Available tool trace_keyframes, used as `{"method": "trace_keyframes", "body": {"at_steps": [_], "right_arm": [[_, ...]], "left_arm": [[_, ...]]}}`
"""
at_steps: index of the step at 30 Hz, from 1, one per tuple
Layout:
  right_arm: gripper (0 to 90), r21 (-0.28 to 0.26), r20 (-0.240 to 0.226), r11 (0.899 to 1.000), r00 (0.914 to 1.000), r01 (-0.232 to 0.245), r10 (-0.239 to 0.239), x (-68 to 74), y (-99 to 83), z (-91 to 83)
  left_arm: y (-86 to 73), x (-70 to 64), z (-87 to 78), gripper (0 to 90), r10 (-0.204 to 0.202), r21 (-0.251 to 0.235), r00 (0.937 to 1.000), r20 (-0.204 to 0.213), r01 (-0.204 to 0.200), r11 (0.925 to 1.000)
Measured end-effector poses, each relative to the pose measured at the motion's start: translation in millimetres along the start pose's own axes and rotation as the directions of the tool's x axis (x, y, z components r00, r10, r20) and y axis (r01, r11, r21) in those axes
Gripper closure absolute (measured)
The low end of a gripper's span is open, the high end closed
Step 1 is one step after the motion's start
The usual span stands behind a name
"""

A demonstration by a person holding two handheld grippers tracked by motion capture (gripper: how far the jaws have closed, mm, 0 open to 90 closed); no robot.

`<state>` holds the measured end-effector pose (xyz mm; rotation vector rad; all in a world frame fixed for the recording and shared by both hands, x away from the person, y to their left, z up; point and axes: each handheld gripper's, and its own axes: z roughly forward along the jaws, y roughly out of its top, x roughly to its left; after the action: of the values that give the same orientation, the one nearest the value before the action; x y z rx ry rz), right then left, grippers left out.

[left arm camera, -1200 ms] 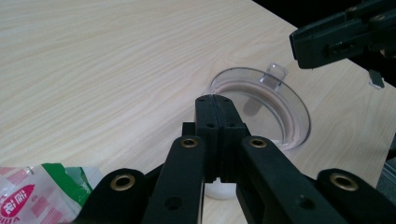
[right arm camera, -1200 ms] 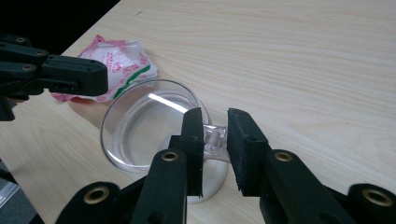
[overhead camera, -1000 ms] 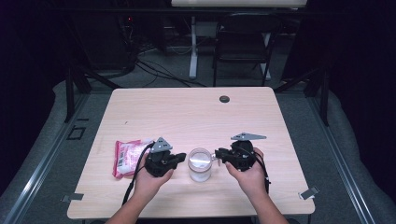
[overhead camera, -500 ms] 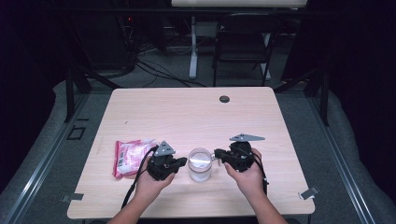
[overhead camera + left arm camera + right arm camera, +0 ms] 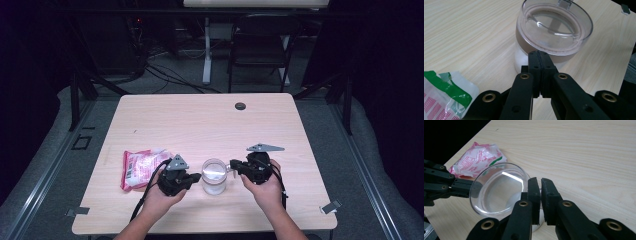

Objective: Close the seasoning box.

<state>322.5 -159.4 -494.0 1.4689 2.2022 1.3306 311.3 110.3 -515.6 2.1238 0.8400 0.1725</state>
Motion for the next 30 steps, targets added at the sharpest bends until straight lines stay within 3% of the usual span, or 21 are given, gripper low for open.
{"method": "trace_keyframes", "body": {"at_steps": [15,23,25,26,30], "right_arm": [[84.5,-0.004,0.002,1.0,1.0,-0.002,0.002,0.8,-1.1,0.3],[84.5,-0.003,-0.006,1.0,0.9999,-0.009,0.009,-0.6,-1.7,-0.1],[84.5,-0.003,-0.007,1.0,0.9999,-0.009,0.009,-0.8,-1.7,-0.1],[84.5,-0.003,-0.007,1.0,0.9999,-0.01,0.01,-0.9,-1.7,-0.1],[84.6,-0.006,-0.009,1.0,0.9999,-0.012,0.012,-1.4,-1.8,0.1]], "left_arm": [[0.5,3.3,-1.4,88.2,-0.014,-0.006,0.9998,0.013,0.014,0.9999],[2.2,4.4,-7.4,86.7,-0.046,-0.048,0.9983,0.036,0.047,0.9977],[2.5,3.4,-7.7,86.6,-0.044,-0.067,0.9989,0.017,0.045,0.9968],[2.9,4.4,-8.6,86.6,-0.034,-0.059,0.9989,0.033,0.036,0.9976],[2.9,3.7,-8.5,86.4,-0.039,-0.06,0.9987,0.032,0.041,0.9973]]}}
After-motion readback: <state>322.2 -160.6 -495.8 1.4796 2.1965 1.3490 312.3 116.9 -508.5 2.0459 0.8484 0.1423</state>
